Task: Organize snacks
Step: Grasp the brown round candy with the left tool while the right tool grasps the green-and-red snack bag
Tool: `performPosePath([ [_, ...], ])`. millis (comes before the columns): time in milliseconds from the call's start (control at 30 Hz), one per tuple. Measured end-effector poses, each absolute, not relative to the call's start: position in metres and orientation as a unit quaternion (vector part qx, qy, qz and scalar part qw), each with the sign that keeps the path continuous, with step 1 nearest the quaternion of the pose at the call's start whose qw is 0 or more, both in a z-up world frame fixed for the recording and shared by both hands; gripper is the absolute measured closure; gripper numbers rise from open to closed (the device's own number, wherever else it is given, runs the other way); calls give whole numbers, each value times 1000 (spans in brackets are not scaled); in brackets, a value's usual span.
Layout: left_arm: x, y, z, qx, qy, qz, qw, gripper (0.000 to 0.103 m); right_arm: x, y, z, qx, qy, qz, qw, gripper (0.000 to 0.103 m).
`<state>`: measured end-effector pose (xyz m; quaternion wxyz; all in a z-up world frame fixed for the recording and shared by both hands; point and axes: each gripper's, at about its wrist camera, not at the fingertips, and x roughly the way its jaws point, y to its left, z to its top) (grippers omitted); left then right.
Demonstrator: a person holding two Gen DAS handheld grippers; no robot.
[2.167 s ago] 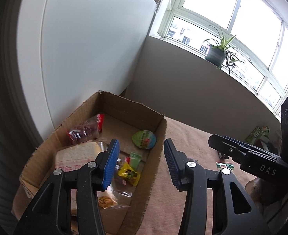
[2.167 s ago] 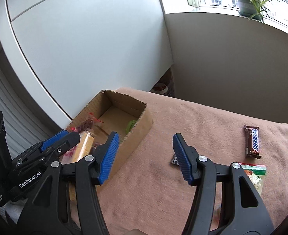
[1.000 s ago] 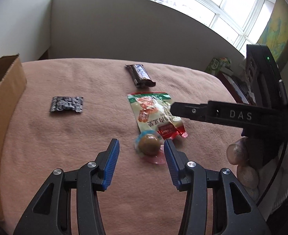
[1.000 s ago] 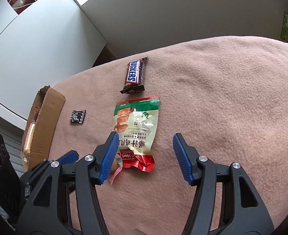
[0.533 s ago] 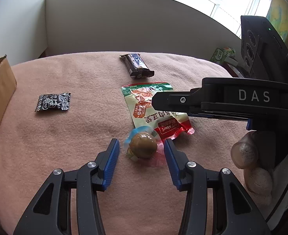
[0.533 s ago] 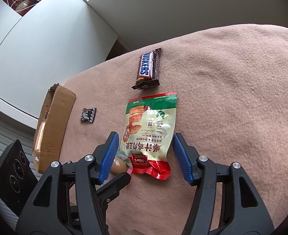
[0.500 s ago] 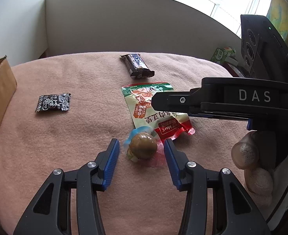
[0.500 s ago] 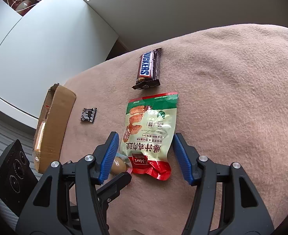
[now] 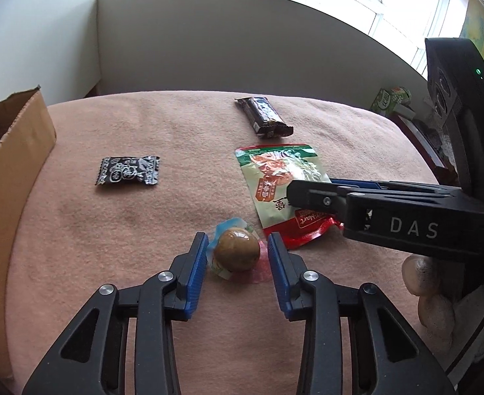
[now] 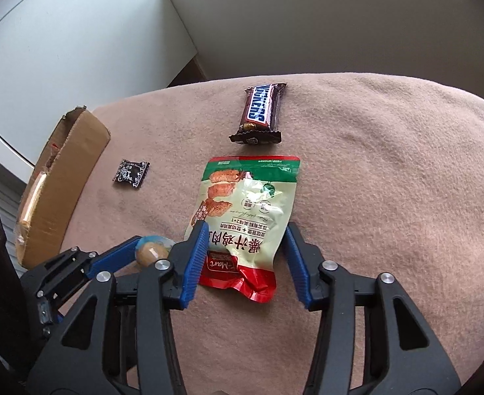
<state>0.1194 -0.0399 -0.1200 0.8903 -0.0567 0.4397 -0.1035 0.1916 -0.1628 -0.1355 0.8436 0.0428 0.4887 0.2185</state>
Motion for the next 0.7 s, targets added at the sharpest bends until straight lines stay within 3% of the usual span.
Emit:
performPosePath([
  [233, 120, -36, -122, -67, 438, -109, 890, 68, 190, -166, -132, 79, 479, 242, 840, 74],
  [300, 117, -34, -121, -71, 437, -113, 890, 69, 190, -171, -129, 102, 477, 251, 836, 88],
  [700, 115, -27, -119, -90, 435, -118, 888, 73, 186, -163, -118, 106, 483, 294, 818, 91],
])
